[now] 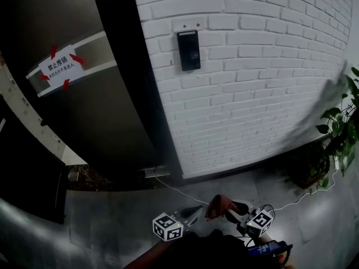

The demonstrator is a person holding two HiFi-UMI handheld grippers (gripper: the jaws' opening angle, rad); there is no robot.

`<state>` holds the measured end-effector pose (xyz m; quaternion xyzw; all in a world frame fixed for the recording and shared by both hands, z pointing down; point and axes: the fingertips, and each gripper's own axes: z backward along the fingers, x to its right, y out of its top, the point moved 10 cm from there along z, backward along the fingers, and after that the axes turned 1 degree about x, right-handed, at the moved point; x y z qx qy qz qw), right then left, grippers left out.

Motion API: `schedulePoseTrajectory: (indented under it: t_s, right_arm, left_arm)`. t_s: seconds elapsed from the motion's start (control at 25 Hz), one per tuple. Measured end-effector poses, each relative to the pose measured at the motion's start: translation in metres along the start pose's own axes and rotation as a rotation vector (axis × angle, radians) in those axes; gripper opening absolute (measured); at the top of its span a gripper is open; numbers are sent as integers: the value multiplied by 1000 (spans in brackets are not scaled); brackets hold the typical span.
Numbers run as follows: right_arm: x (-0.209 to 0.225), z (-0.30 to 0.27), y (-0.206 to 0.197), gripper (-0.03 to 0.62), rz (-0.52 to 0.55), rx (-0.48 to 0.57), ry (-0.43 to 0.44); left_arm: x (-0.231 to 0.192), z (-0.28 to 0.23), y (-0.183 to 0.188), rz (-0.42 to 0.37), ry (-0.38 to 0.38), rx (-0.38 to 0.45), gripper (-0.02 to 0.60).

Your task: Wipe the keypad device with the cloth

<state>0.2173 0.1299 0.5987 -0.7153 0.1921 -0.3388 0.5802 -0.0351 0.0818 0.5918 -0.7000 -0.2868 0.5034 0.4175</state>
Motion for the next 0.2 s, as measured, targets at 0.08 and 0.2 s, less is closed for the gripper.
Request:
schedulePoseTrajectory:
  t_s: [0.08,0.2]
  right_arm:
    - [4,5,-3,86,-9,-6,-2]
    - [7,12,-6,86,-22,-21,1]
  left_arm:
    - [5,-9,2,-3,-6,5,4]
    - [10,-17,3,-8,-12,1,4]
